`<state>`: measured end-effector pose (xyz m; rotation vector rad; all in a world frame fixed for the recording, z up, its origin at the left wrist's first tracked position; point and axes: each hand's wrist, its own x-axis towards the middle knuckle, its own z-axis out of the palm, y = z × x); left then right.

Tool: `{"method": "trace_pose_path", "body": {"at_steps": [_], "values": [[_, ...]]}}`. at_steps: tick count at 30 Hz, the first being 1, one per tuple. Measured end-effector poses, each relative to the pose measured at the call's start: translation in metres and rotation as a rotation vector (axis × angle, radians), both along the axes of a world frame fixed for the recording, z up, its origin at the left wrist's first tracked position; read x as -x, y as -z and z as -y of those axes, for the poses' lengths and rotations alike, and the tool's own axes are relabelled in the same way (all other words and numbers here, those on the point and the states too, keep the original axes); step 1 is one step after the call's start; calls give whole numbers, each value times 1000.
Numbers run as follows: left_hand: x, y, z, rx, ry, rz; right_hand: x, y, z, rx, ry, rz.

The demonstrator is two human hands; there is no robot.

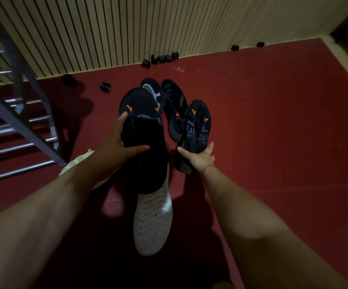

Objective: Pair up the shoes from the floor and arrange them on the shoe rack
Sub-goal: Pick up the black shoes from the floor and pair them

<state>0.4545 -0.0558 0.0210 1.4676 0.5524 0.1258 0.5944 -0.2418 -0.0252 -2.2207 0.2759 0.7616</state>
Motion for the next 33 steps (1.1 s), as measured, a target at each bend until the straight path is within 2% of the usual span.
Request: {"method": "trace_pose_path", "body": {"at_steps": [8,13,15,20,26,33], "values": [[8,5,-7,28,-15,-1,3,7,-13,-52,46,-38],[13,10,-12,34,70,-18,6,8,-1,-201,117,-19],[13,12,-11,69,58,-3,8,16,13,-212,86,2],[7,10,2,42,19,1,42,-35,24,-183,-19,126],[19,-8,14,128,-26,43,72,-67,32,-197,-29,173],[49,-26,11,50,-54,31,89,-80,16,-266,-202,259]]}}
